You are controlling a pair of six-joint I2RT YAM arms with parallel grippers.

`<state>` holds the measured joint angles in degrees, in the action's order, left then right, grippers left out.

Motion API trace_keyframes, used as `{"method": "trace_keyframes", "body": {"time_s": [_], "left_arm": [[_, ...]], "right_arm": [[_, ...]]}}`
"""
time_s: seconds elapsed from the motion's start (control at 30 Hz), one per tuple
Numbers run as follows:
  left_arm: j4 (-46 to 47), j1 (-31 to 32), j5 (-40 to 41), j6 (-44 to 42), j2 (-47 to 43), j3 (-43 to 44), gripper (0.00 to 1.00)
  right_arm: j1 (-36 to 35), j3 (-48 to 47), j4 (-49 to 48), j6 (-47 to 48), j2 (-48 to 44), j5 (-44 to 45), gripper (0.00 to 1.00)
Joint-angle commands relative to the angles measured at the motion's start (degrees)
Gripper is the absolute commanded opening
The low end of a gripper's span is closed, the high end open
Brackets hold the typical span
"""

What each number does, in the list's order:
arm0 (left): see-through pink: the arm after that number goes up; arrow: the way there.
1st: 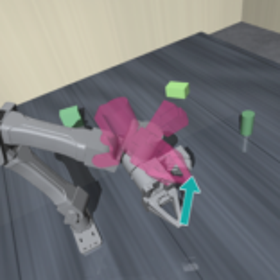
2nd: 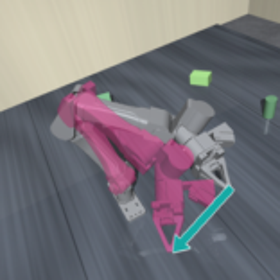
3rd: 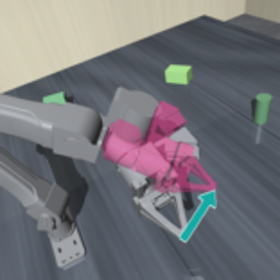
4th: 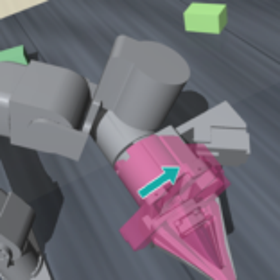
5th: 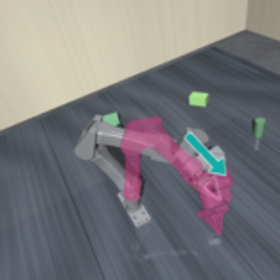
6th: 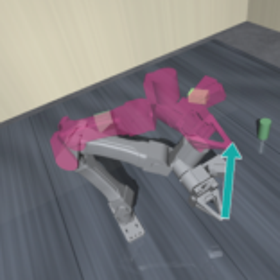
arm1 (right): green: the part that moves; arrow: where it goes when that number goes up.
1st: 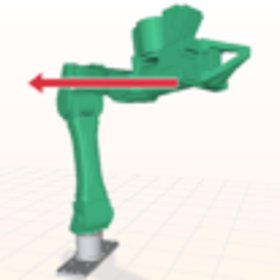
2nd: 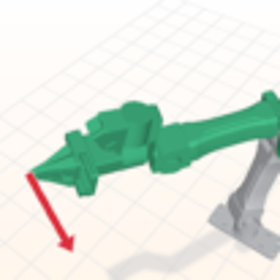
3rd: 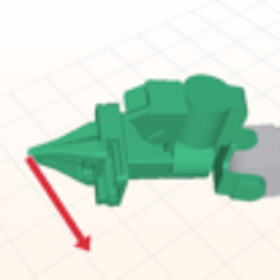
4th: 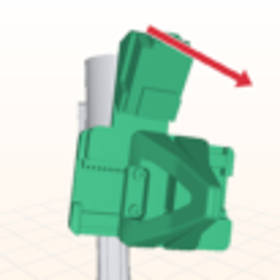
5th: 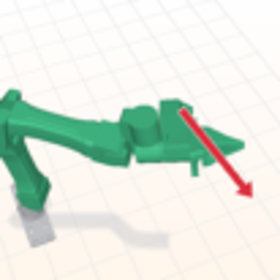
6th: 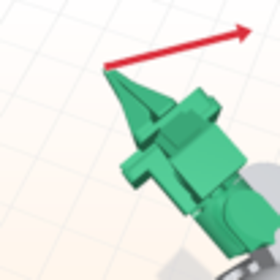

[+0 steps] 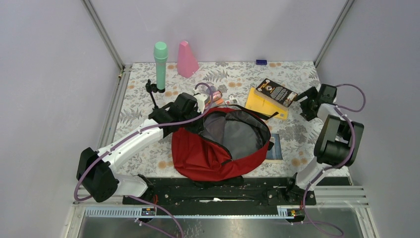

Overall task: Pack the student bag
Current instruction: Pick up the book from the center of the board.

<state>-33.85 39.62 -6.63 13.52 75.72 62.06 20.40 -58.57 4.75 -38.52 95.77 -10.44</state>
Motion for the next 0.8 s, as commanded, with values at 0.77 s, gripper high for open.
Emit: {"method": "trace_keyframes", "body": {"time_s": [0.77], "left_arm": [[0.3, -0.4, -3.1, -0.7, -3.1, 1.5, 0.0]], "right_arm": [[-0.6, -17.0, -5.2, -14.5, 25.0, -8.2, 0.82]]}}
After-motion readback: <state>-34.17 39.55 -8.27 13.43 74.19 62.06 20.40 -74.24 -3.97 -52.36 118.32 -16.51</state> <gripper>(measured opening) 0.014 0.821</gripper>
